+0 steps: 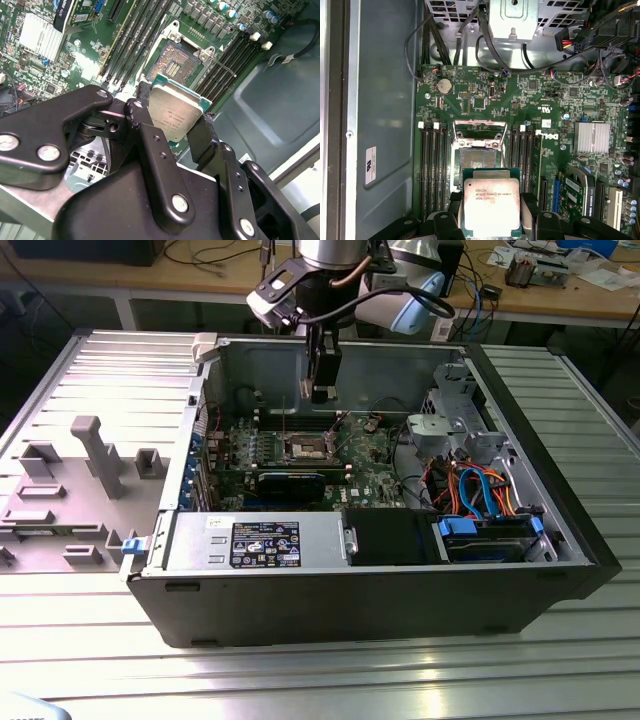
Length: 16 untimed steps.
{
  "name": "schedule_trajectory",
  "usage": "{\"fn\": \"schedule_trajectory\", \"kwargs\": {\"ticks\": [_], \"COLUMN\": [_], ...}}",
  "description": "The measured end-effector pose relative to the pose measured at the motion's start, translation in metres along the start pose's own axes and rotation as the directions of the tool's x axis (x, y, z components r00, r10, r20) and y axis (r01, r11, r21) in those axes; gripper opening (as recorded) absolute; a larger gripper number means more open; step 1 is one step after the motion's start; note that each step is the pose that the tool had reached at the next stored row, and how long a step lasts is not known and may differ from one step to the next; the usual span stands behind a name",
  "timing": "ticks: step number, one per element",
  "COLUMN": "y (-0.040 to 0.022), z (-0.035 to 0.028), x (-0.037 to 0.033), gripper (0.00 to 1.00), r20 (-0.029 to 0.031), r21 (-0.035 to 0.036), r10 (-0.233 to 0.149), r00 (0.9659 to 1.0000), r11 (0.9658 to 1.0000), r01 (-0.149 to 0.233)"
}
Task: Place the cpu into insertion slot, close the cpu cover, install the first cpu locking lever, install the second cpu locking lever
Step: 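Place the cpu into insertion slot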
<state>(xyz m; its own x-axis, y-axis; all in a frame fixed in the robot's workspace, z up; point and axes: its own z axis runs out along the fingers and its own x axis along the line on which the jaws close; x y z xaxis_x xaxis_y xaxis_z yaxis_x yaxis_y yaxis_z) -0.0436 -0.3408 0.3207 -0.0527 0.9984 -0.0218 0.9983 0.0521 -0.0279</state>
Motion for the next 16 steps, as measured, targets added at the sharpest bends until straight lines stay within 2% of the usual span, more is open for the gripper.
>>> {"fn": "schedule_trajectory", "kwargs": {"ticks": [16], "y": [0.0001], "z": [0.0035], "x": [0.0001], "gripper": [0.55], "r20": [0.0000], "r21": [0.0000], "r10": [0.000], "r00": [1.0000], "r11": [1.0000], "r01": [0.000]}}
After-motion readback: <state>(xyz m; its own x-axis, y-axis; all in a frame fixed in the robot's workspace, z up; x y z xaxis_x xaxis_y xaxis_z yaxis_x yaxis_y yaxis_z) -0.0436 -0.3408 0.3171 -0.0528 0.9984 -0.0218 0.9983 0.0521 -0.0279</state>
